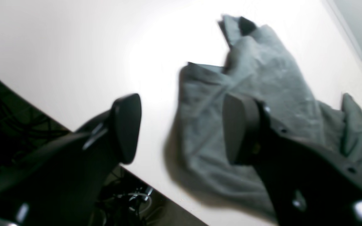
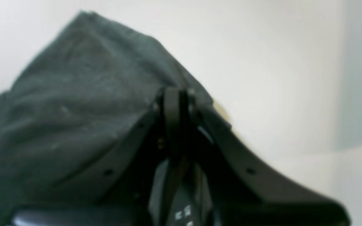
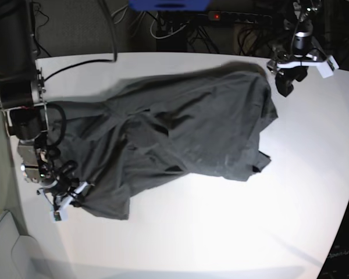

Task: Layout the t-shirt on the table in an organized manner, then fold the t-shirt properly
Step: 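Move the right gripper onto the shirt's bunched middle and pinch it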

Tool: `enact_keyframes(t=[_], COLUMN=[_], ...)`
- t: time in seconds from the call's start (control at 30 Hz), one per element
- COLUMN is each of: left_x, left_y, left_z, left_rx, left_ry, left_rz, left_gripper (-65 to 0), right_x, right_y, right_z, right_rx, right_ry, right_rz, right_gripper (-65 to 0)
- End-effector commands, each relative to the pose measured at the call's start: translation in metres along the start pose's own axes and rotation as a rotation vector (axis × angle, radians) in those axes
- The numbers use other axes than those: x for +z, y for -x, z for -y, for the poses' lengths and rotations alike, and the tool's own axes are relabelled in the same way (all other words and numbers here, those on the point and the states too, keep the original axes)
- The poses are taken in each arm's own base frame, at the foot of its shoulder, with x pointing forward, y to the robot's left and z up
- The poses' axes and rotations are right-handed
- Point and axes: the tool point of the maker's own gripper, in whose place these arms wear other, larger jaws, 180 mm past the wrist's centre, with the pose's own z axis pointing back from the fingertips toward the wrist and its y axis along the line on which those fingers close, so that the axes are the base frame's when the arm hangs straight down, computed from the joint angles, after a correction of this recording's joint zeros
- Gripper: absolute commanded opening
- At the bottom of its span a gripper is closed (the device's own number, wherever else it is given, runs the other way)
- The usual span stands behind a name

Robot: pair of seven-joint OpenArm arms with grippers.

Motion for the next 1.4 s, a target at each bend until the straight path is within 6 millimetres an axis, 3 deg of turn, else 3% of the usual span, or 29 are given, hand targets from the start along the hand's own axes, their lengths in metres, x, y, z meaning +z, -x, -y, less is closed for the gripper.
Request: enact_keyframes(t=[0.0,0.17,0.3,0.43,0.6,0.7,0.83,0.9,1.03,1.17,1.3,1.37], left_x=[0.002,0.002,0.001,0.002,0.002,-0.002,-0.006,-0.008,-0.011,-0.011,-0.009,-0.009], left_y=[-0.008,-0.009,-0.009,-0.01,-0.013,-0.016,-0.022,-0.024,-0.031,-0.032,-0.03,-0.031], left_z=[0.003,0.004,0.004,0.005,0.007,0.012,0.02,0.023,0.025,0.023,0.021,0.02], left_rx=[-0.007,-0.006,-0.006,-0.007,-0.009,-0.005,-0.003,-0.001,-0.027,-0.028,-0.03,-0.031], left_ry=[0.014,0.016,0.017,0.02,0.025,0.038,0.058,0.066,0.081,0.075,0.07,0.069], left_rz=[0.029,0.031,0.033,0.036,0.042,0.054,0.071,0.078,0.085,0.088,0.082,0.083], left_gripper=[-25.1,-25.1,-25.1,-25.1,-24.7,-24.6,-24.6,-24.5,-24.5,-24.5,-24.5,-24.5], right_x=[0.006,0.034,0.052,0.056,0.057,0.06,0.076,0.082,0.083,0.083,0.065,0.054], right_y=[-0.041,-0.076,-0.077,-0.055,-0.054,-0.047,-0.045,-0.041,-0.058,-0.081,-0.075,-0.062], right_z=[0.022,0.073,0.107,0.113,0.114,0.119,0.132,0.129,0.089,0.007,-0.057,-0.083], right_rx=[-0.022,-0.119,-0.231,-0.262,-0.275,-0.301,-0.33,-0.307,-0.214,-0.084,-0.04,-0.027], right_ry=[0.042,0.14,0.212,0.231,0.233,0.246,0.282,0.28,0.203,-0.001,-0.122,-0.178], right_rz=[0.103,0.215,0.258,0.239,0.244,0.245,0.295,0.292,0.296,0.3,0.231,0.186], right_gripper=[-64.7,-64.6,-64.3,-64.2,-62.3,-53.6,-37.2,-29.8,-26.4,-26.5,-26.5,-26.5])
